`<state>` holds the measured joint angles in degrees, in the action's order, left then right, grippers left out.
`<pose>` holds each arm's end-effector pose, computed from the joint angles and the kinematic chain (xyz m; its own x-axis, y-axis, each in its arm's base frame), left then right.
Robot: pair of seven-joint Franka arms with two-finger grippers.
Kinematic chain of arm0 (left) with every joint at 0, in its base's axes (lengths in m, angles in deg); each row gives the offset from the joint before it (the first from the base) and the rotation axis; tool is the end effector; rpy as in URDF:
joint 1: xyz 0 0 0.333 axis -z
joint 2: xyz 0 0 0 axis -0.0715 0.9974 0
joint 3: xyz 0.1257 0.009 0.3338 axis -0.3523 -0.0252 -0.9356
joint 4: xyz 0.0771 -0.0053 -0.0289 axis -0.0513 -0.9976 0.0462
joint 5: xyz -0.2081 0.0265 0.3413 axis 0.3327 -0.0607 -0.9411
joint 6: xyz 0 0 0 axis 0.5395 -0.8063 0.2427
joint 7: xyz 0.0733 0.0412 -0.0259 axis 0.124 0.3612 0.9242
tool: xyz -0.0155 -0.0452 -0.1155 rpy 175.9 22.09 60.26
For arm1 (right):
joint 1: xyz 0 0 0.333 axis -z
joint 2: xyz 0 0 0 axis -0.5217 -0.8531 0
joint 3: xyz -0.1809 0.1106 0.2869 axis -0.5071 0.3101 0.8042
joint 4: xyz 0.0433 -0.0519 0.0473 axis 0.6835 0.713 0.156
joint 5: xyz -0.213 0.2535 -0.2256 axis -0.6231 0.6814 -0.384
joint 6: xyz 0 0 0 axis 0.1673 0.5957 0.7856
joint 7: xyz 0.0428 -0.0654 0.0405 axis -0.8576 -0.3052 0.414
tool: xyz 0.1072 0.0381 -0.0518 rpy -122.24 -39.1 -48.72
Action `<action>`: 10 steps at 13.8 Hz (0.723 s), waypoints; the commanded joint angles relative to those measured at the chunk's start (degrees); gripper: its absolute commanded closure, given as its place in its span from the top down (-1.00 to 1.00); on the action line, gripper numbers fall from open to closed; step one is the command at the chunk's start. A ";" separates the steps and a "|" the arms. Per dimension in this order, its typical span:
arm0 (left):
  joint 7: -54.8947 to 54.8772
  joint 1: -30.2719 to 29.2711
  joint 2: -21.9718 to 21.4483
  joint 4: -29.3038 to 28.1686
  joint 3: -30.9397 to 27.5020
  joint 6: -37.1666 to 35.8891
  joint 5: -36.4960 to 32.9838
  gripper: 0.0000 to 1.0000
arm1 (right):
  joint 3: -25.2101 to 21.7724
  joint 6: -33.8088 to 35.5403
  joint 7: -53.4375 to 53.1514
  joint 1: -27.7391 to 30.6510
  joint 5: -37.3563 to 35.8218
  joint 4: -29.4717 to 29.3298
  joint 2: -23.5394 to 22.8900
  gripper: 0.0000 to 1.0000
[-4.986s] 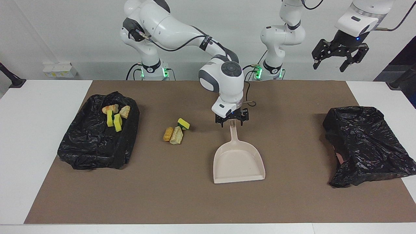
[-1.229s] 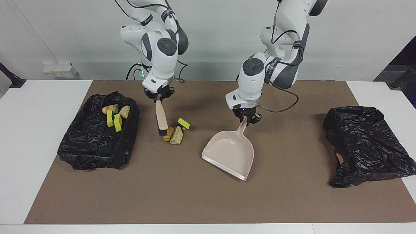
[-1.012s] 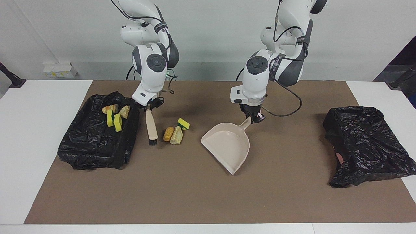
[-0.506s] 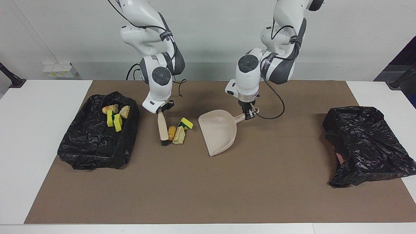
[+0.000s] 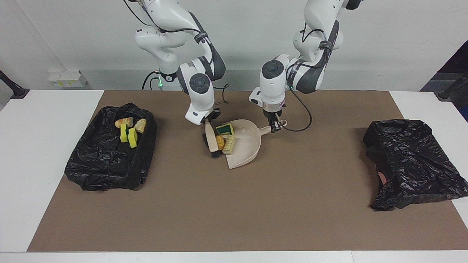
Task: Sweep and dump trash in bin
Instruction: 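Hold the dustpan with the left gripper while the right gripper sweeps debris in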
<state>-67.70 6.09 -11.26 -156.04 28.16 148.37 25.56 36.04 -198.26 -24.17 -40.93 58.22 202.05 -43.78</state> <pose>0.4700 -0.3313 0.3922 0.1351 -0.9798 -0.1475 -0.9904 -0.1377 0.0073 0.4522 0.2756 0.3383 0.9287 0.2534 -0.2708 0.2280 -0.9660 -0.1220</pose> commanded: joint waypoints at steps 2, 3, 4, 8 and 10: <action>-1.85 0.03 -1.95 -2.46 -0.44 2.64 -0.20 -1.00 | 1.33 -0.49 3.02 0.17 9.77 -4.78 -3.15 -1.00; -2.03 -0.14 -1.95 -2.46 -0.44 2.72 -0.20 -1.00 | 1.33 0.56 2.49 0.17 9.51 -6.10 -3.15 -1.00; -2.81 -0.49 -1.60 -2.37 -0.52 3.16 -0.20 -1.00 | 1.24 3.01 2.23 0.26 8.99 -7.33 -2.45 -1.00; -9.32 -0.59 -1.25 -1.41 -2.54 3.96 -0.20 -1.00 | 0.54 10.66 -7.23 1.05 1.45 -8.83 5.36 -1.00; -12.03 -0.32 -1.86 -1.32 -5.08 3.78 -0.20 -1.00 | 0.54 14.78 -12.51 1.05 -0.15 -8.83 8.61 -1.00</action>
<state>-76.52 5.92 -11.32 -156.39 25.23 151.11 25.56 36.22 -186.61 -32.01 -40.33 59.89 192.38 -39.45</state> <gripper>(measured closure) 0.687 0.744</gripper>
